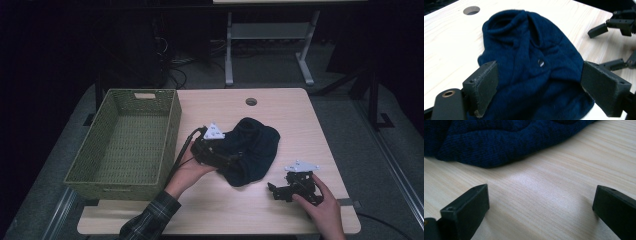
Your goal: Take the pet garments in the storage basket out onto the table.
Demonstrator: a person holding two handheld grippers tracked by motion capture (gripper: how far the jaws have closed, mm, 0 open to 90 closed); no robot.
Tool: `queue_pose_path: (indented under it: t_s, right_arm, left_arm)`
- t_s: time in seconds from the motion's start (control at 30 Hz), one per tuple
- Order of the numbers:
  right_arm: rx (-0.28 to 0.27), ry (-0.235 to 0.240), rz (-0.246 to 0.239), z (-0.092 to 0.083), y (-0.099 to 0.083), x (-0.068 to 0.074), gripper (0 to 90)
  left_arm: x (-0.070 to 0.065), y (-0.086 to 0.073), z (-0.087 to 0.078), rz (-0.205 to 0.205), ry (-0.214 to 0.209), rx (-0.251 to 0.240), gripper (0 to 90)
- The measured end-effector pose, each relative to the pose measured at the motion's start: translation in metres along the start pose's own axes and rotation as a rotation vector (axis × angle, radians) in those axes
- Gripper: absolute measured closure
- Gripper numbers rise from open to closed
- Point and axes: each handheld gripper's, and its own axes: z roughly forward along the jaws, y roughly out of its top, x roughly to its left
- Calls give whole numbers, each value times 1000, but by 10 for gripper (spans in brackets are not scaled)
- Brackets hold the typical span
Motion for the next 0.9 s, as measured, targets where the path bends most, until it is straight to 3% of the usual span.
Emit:
queue_pose_path:
  t_s: [0.23, 0.7, 0.9]
  right_arm:
    - [0, 0, 1, 0, 0, 0, 5]
    - [0, 0, -2, 0, 0, 0, 5]
    - [0, 1, -3, 0, -1, 0, 5]
  left_arm:
    - [-5, -25, -8, -6, 17, 17, 145]
    - [-9, -79, -7, -68, 79, 75, 145]
    - [-13, -91, 0, -35, 95, 136, 144]
